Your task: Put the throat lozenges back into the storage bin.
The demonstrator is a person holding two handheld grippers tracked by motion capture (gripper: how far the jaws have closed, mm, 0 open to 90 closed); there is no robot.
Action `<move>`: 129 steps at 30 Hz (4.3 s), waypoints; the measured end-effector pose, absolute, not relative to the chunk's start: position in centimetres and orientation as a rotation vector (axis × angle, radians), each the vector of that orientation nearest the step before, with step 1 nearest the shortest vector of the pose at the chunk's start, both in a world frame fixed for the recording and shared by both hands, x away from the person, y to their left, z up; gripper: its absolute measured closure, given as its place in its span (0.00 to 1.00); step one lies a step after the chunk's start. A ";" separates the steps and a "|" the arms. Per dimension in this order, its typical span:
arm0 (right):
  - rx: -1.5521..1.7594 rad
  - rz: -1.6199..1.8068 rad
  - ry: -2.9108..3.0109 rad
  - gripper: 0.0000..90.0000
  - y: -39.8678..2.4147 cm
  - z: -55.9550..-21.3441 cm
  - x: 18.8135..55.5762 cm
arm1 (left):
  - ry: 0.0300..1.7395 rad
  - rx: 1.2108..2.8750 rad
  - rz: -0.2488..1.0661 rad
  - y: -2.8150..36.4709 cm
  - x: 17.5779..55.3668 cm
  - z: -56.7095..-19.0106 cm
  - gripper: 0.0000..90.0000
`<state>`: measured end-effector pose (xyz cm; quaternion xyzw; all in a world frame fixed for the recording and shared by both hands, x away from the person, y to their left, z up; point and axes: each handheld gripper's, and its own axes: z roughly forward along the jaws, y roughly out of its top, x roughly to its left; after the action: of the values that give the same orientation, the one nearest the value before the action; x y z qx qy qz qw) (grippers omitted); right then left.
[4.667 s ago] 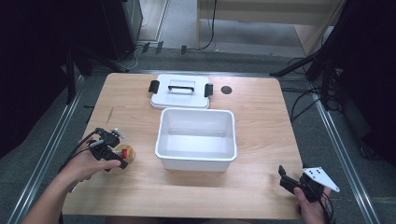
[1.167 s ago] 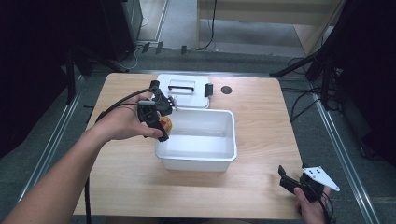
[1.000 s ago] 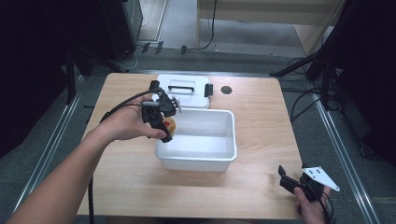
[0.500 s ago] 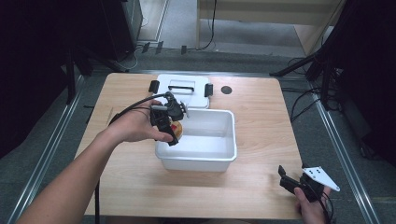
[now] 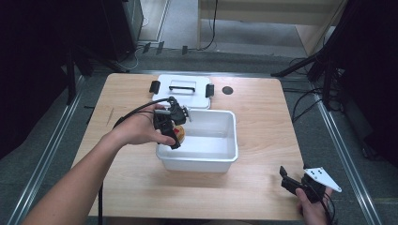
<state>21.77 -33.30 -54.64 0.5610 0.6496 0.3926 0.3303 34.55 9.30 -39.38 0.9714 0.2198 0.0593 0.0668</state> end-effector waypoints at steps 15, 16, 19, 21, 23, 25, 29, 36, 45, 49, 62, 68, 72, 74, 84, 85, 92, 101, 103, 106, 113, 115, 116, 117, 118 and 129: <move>1.468 1.031 1.699 0.14 -33.3 -54.6 21.8 | 0.671 2.944 0.134 9.4 34.9 -41.4 0.23; 1.469 1.031 1.697 0.14 -33.3 -54.6 21.8 | 0.669 2.950 0.125 9.4 34.9 -41.6 0.23; 1.469 1.029 1.697 0.14 -33.3 -54.6 21.8 | 0.662 2.960 0.115 9.3 34.9 -42.3 0.23; 1.468 1.029 1.698 0.14 -33.3 -54.6 21.8 | 0.665 2.961 0.111 9.2 35.0 -42.6 0.23; 1.468 1.031 1.698 0.14 -33.3 -54.6 21.8 | 0.666 2.963 0.110 9.2 35.0 -42.9 0.23; 1.468 1.031 1.698 0.14 -33.3 -54.6 21.8 | 0.667 2.966 0.107 9.1 35.0 -43.2 0.23; 1.467 1.028 1.698 0.14 -33.3 -54.6 21.8 | 0.664 2.966 0.115 9.1 35.0 -43.4 0.23; 1.465 1.027 1.699 0.14 -33.3 -54.6 21.8 | 0.665 2.989 0.146 8.8 34.8 -43.6 0.23; 1.467 1.028 1.697 0.14 -33.3 -54.6 21.8 | 0.643 3.001 0.186 8.6 34.6 -43.7 0.23; 1.467 1.029 1.697 0.14 -33.3 -54.6 21.8 | 0.613 3.007 0.211 8.7 34.5 -43.8 0.23; 1.467 1.029 1.696 0.14 -33.3 -54.6 21.8 | 0.636 3.015 0.225 8.5 34.5 -43.8 0.22; 1.467 1.030 1.696 0.14 -33.3 -54.6 21.8 | 0.667 3.025 0.234 8.5 34.6 -43.8 0.22; 1.468 1.030 1.696 0.14 -33.3 -54.6 21.8 | 0.687 3.030 0.231 8.6 34.6 -43.9 0.21; 1.467 1.029 1.697 0.14 -33.3 -54.6 21.8 | 0.690 3.028 0.222 8.6 34.6 -43.9 0.20; 1.467 1.028 1.697 0.14 -33.3 -54.6 21.8 | 0.683 3.015 0.239 8.9 34.6 -43.6 0.32; 1.467 1.028 1.696 0.14 -33.3 -54.6 21.8 | 0.692 2.995 0.222 9.1 34.6 -43.2 0.35; 1.467 1.027 1.697 0.14 -33.3 -54.6 21.8 | 0.683 2.916 0.183 9.8 34.4 -40.9 0.50; 1.467 1.026 1.698 0.14 -33.3 -54.6 21.8 | 0.653 2.847 0.183 11.0 33.4 -37.8 0.63; 1.467 1.025 1.698 0.14 -33.3 -54.6 21.8 | 0.662 2.837 0.191 11.4 33.2 -37.3 0.63; 1.467 1.026 1.698 0.14 -33.3 -54.6 21.8 | 0.675 2.822 0.205 12.2 33.1 -36.6 0.62; 1.466 1.025 1.700 0.14 -33.3 -54.6 21.8 | 0.728 2.767 0.212 14.9 32.6 -35.3 0.57; 1.467 1.026 1.701 0.14 -33.3 -54.7 21.8 | 0.739 2.768 0.222 15.7 32.5 -35.1 0.55; 1.467 1.026 1.701 0.14 -33.3 -54.7 21.8 | 0.739 2.768 0.222 15.7 32.5 -35.1 0.54; 1.465 1.023 1.705 0.14 -33.3 -54.7 21.8 | 0.761 2.763 0.230 16.4 32.3 -35.1 0.52; 1.465 1.023 1.705 0.14 -33.3 -54.7 21.8 | 0.761 2.763 0.230 16.4 32.3 -35.1 0.51; 1.466 1.017 1.705 0.14 -33.3 -54.7 21.8 | 0.887 2.760 0.306 20.0 30.8 -36.6 0.15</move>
<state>21.82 -33.27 -54.65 0.5607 0.6520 0.3891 0.3305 30.83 19.99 -36.65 0.9407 0.3024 0.1042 0.1129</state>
